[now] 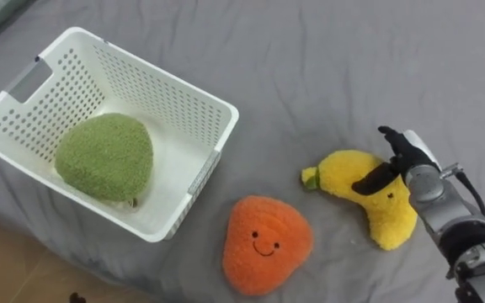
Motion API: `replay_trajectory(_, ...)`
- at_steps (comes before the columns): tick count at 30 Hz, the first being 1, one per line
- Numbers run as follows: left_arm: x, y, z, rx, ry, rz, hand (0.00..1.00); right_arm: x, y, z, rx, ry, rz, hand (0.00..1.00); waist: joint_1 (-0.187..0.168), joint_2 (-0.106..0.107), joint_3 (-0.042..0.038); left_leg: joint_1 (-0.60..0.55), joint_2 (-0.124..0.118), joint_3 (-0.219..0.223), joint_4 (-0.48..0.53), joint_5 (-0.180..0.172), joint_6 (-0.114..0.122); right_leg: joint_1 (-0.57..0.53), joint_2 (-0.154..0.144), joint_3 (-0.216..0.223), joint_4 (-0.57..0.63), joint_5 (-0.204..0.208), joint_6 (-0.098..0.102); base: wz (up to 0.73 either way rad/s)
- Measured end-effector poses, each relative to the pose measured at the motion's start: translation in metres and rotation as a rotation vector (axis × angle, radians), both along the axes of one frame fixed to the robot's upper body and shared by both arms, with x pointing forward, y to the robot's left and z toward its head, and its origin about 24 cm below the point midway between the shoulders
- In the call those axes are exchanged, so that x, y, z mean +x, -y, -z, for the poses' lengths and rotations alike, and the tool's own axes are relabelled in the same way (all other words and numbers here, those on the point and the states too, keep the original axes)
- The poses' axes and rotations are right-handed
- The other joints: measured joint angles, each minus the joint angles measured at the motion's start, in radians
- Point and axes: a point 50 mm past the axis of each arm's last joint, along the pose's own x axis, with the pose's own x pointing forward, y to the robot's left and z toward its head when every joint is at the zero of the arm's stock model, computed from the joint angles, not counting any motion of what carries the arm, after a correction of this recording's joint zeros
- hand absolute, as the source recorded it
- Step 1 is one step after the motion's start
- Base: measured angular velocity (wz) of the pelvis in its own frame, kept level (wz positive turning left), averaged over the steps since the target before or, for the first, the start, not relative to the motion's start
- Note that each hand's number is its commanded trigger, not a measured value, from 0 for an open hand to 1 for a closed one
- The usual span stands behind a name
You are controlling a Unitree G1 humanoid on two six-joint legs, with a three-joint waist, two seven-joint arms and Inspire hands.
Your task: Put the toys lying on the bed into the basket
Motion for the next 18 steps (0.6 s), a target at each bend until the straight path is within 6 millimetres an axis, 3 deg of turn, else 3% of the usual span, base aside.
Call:
replay_trajectory(1,0.001,0.001,0.000,-0.008,-0.002,0.006,0.00,-0.002,0.002,0.002,-0.007,-0.013,0.004,0.39,0.003,0.000,0.0007,0.000,0.000,-0.003,0.000,0.000,0.000,0.001,0.000,-0.001,0.000,0.000,0.000,0.06)
replay_trajectory(2,0.002,0.001,0.000,-0.012,-0.003,0.008,0.00,-0.003,0.002,0.003,-0.013,-0.020,0.004,0.55,0.004,0.000,0.0013,0.000,-0.001,-0.003,0.000,0.000,0.000,0.001,0.000,-0.001,0.000,0.000,0.000,0.03)
replay_trajectory(3,0.002,0.002,0.000,-0.015,-0.004,0.010,0.00,-0.004,0.003,0.004,-0.023,-0.027,0.002,0.63,0.004,0.002,0.0028,-0.001,-0.001,-0.003,0.000,0.000,0.000,0.001,-0.001,-0.002,-0.001,0.000,0.000,0.00)
replay_trajectory(4,0.002,0.001,0.000,-0.015,-0.005,0.010,0.00,-0.004,0.004,0.005,-0.027,-0.033,0.004,0.81,0.003,0.003,0.0037,-0.002,-0.001,-0.003,0.000,0.000,0.000,0.000,-0.001,-0.002,0.000,0.000,0.000,0.00)
replay_trajectory(5,0.002,0.001,0.000,-0.015,-0.005,0.009,0.00,-0.005,0.004,0.006,-0.029,-0.037,0.005,0.89,0.003,0.004,0.0040,-0.002,-0.001,-0.003,0.000,0.000,0.000,0.000,-0.001,-0.003,-0.001,0.000,0.000,0.00)
replay_trajectory(10,0.002,0.001,0.001,-0.016,-0.006,0.007,0.00,-0.008,0.007,0.009,-0.070,-0.072,-0.002,1.00,0.006,0.004,0.0040,-0.007,0.000,-0.004,0.002,0.000,0.000,-0.005,-0.001,-0.006,0.000,0.000,0.000,0.00)
replay_trajectory(18,0.005,0.002,0.000,-0.014,0.000,0.019,0.00,-0.011,0.005,0.013,-0.091,-0.098,-0.028,1.00,0.018,0.005,0.0035,-0.010,0.002,0.001,0.000,0.000,0.000,-0.011,0.000,-0.006,0.002,0.000,-0.001,-0.01)
